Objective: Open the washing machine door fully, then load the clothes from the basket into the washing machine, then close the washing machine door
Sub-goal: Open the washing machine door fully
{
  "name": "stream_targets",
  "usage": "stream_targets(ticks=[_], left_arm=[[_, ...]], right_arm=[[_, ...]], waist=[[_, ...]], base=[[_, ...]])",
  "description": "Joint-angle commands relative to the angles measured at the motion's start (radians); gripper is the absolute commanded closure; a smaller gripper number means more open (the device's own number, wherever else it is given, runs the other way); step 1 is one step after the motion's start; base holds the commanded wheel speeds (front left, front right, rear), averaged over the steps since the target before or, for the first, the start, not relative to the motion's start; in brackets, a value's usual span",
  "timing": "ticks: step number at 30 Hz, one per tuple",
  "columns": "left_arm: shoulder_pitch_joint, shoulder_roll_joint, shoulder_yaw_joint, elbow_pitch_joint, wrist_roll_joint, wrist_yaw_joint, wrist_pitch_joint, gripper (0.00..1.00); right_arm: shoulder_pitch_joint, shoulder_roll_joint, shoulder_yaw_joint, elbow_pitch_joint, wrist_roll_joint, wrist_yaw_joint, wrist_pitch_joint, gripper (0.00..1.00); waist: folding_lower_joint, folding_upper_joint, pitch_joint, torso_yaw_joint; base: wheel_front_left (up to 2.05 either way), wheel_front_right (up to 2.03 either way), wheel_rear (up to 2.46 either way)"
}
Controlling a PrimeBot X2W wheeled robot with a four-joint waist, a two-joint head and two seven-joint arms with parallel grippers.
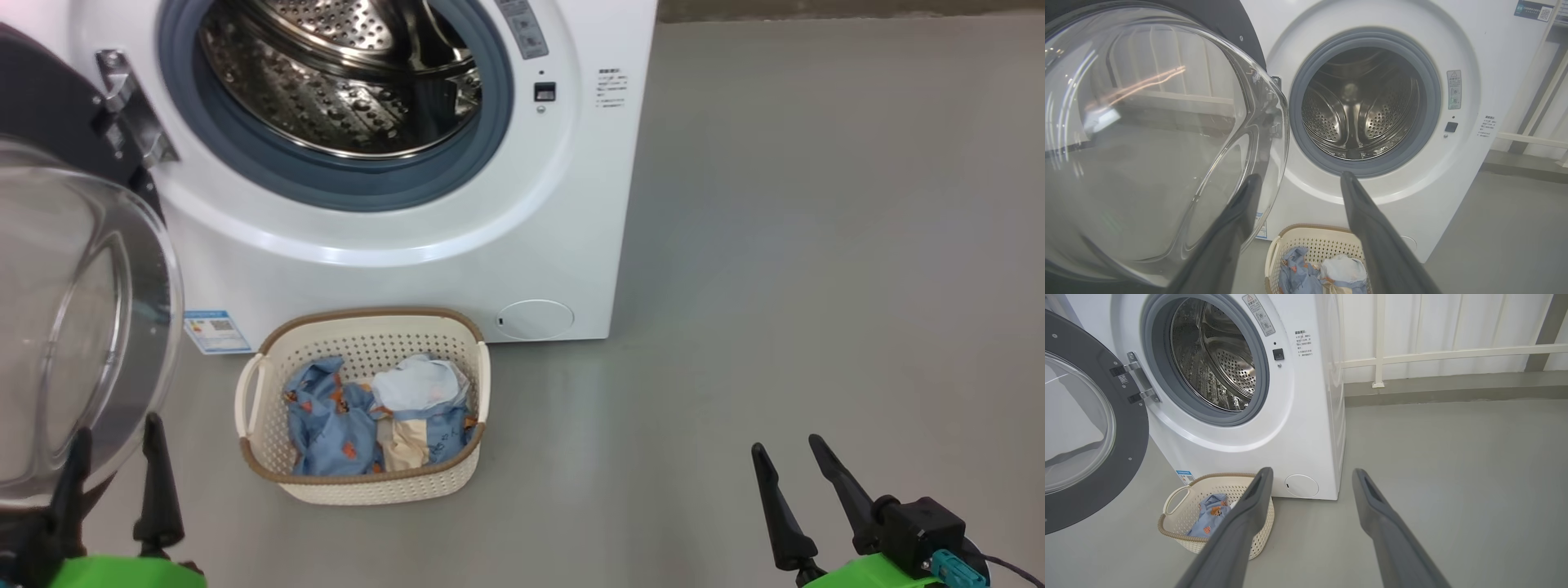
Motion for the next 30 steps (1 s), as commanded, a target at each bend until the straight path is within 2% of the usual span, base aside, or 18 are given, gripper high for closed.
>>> stream_targets(ticks=[1, 13, 30], left_arm=[[-0.001, 0.015, 0.03, -0.017, 0.01, 0.001, -0.011, 0.0], [0.087, -0.027, -0.026, 0.003, 0.045, -0.001, -0.028, 0.0], [0.144, -0.031, -0.019, -0.015, 0.085, -0.004, -0.033, 0.0]], right_arm=[[-0.003, -0.004, 0.03, -0.042, 0.007, 0.002, -0.012, 0.0], [0.024, -0.004, 0.021, -0.104, 0.012, 0.002, -0.012, 0.0], [0.06, -0.004, 0.006, -0.13, -0.019, 0.002, -0.012, 0.0]], waist=[[0.0, 0.0, -0.005, -0.025], [0.0, 0.0, -0.014, -0.065], [0.0, 0.0, -0.053, -0.094]], base=[[0.0, 0.0, 0.0], [0.0, 0.0, 0.0], [0.0, 0.0, 0.0]])
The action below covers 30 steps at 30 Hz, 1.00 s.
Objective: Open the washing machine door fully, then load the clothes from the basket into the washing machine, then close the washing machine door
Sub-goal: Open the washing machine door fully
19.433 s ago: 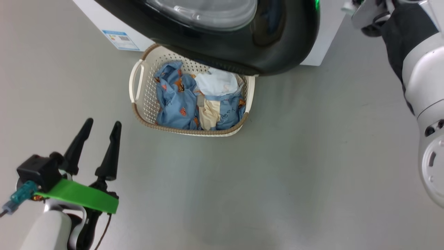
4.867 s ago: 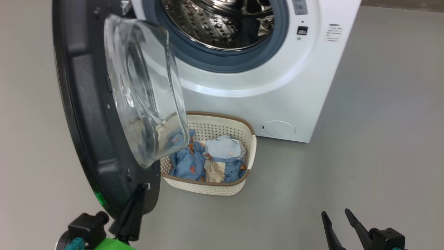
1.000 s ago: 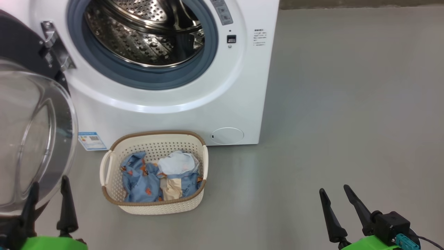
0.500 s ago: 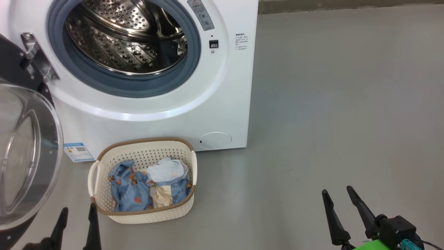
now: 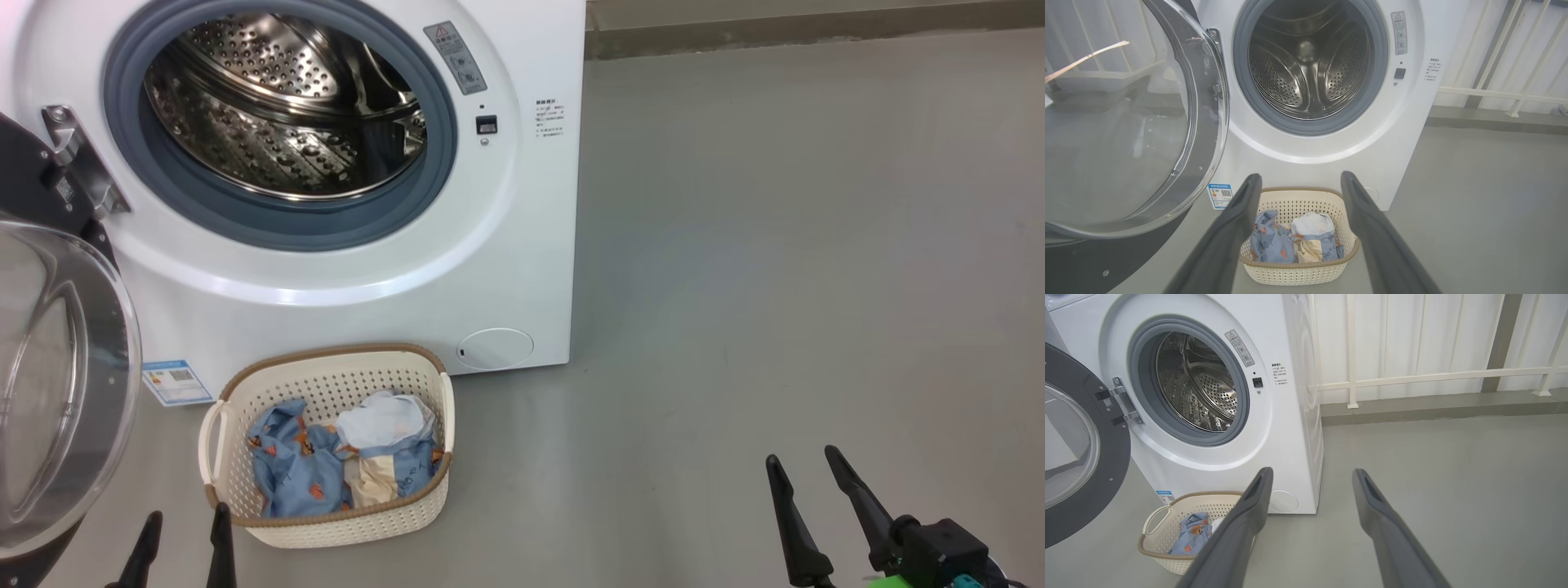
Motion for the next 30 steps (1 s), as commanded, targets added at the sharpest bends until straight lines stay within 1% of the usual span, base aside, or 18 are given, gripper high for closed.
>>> stream_targets(ticks=[1, 6, 9, 30], left_arm=[[-0.018, 0.011, 0.039, -0.032, 0.007, -0.003, -0.009, 0.0], [-0.011, 0.005, 0.042, -0.053, -0.009, -0.009, -0.009, 0.0], [-0.012, 0.009, 0.047, -0.05, 0.0, -0.001, -0.009, 0.0], [-0.025, 0.017, 0.053, -0.034, 0.0, -0.012, -0.009, 0.0]], right_arm=[[-0.004, -0.005, 0.018, -0.032, -0.014, 0.002, -0.012, 0.0], [0.001, -0.005, 0.018, -0.047, -0.019, 0.002, -0.012, 0.0], [0.002, -0.005, 0.016, -0.05, -0.021, 0.002, -0.012, 0.0], [-0.002, -0.005, 0.012, -0.036, -0.015, 0.002, -0.012, 0.0]], waist=[[0.0, 0.0, -0.003, 0.0], [0.0, 0.0, -0.012, 0.004], [0.0, 0.0, -0.016, 0.007], [0.0, 0.0, -0.01, 0.021]], base=[[0.0, 0.0, 0.0], [0.0, 0.0, 0.0], [0.0, 0.0, 0.0], [0.0, 0.0, 0.0]])
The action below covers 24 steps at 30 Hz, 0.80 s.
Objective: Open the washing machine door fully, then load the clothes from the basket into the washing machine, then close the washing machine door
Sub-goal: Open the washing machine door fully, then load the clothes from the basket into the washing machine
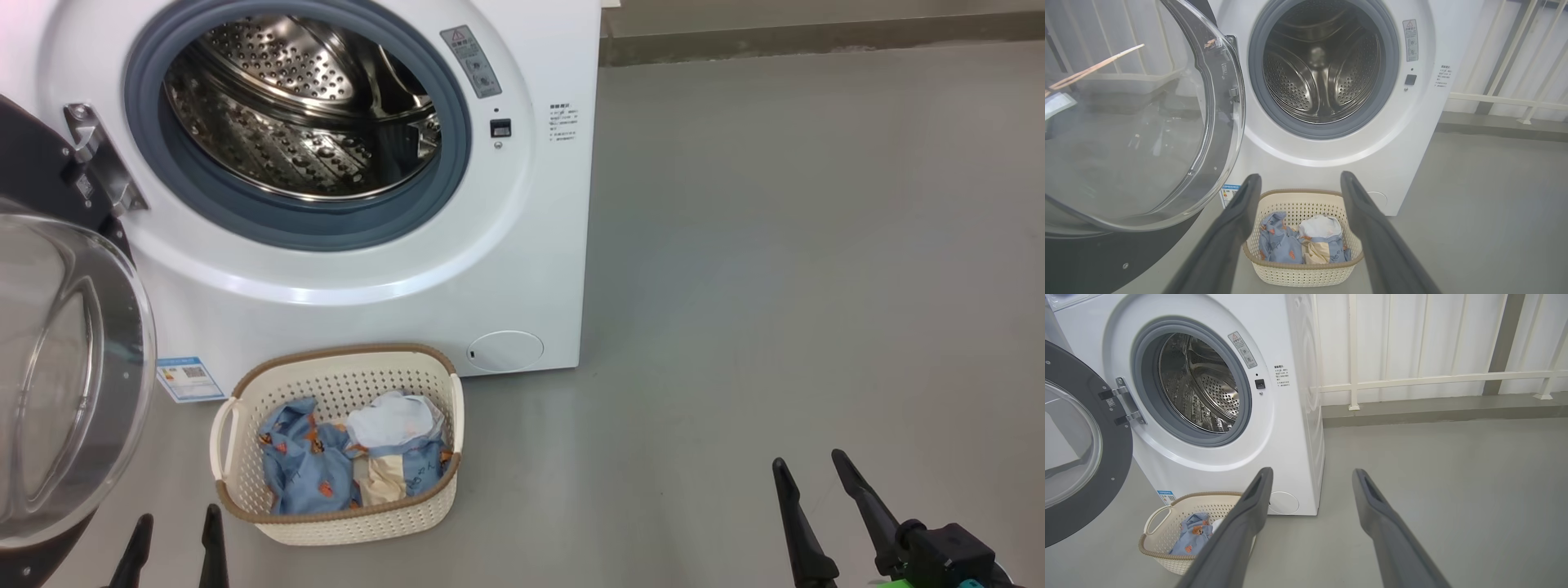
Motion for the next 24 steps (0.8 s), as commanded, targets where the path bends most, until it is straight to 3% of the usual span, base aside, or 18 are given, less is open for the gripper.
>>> stream_targets(ticks=[1, 13, 24], left_arm=[[-0.037, 0.019, 0.038, -0.018, 0.003, -0.002, -0.009, 0.0], [-0.051, 0.021, 0.042, 0.011, 0.005, -0.008, -0.009, 0.0], [-0.067, 0.022, 0.048, 0.029, 0.004, -0.013, -0.009, 0.0]], right_arm=[[-0.018, -0.006, 0.025, -0.021, -0.01, 0.002, -0.012, 0.0], [-0.022, -0.006, 0.029, -0.012, -0.009, 0.002, -0.012, 0.0], [-0.023, -0.006, 0.031, -0.008, -0.012, 0.002, -0.012, 0.0]], waist=[[0.0, 0.0, 0.001, 0.001], [0.0, 0.0, 0.012, 0.009], [0.0, 0.0, 0.019, 0.015]], base=[[0.0, 0.0, 0.0], [0.11, -0.11, 0.01], [1.22, -1.5, 0.28]])
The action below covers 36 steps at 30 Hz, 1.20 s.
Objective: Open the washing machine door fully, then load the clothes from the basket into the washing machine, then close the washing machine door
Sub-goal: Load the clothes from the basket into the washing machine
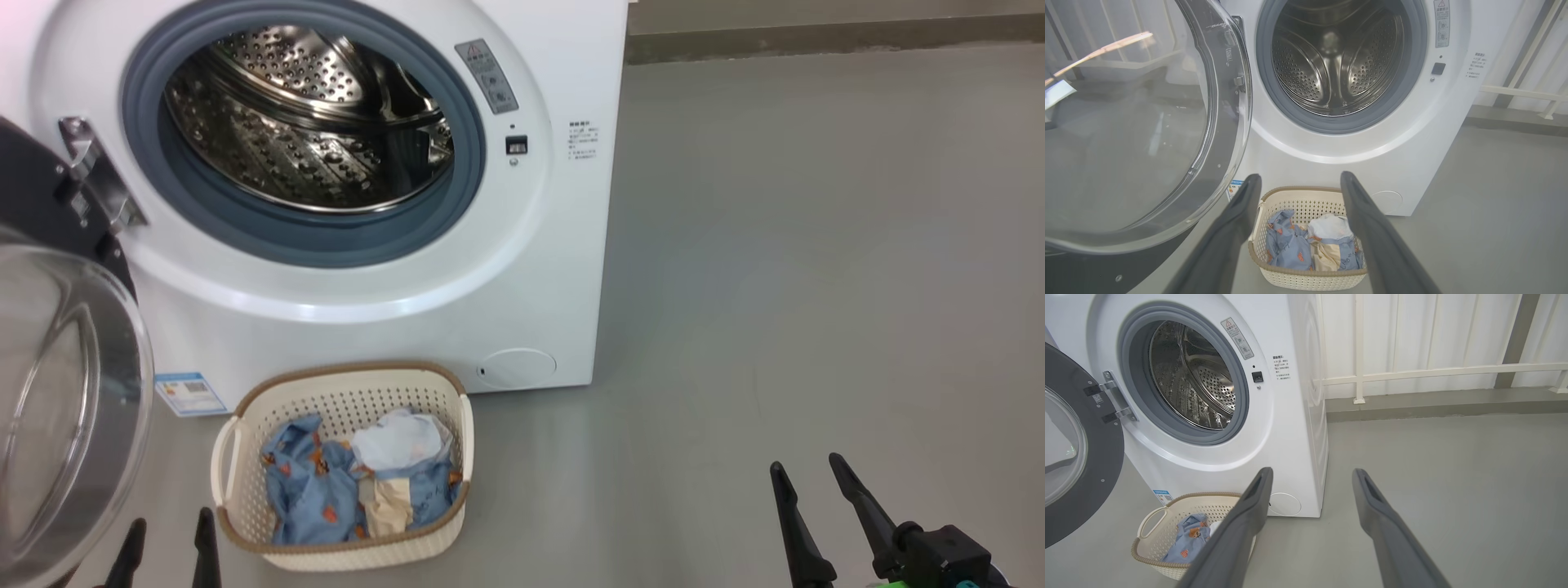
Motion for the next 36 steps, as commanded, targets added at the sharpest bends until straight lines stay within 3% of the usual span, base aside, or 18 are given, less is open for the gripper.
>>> stream_targets(ticks=[1, 13, 36], left_arm=[[-0.055, 0.017, 0.041, -0.023, 0.004, -0.001, -0.009, 0.0], [-0.069, 0.006, 0.067, -0.015, 0.011, -0.005, -0.009, 0.0], [-0.066, -0.005, 0.055, 0.005, 0.015, -0.015, -0.009, 0.0]], right_arm=[[-0.023, -0.006, 0.029, -0.022, -0.011, 0.002, -0.012, 0.0], [-0.029, -0.006, 0.027, -0.015, -0.004, 0.002, -0.012, 0.0], [-0.028, -0.006, 0.025, 0.004, 0.004, 0.002, -0.012, 0.0]], waist=[[0.0, 0.0, 0.001, 0.001], [0.0, 0.0, 0.016, 0.004], [0.0, 0.0, 0.025, 0.004]], base=[[2.09, -2.17, 0.08], [1.32, -1.32, 0.0], [0.05, -0.05, 0.0]])
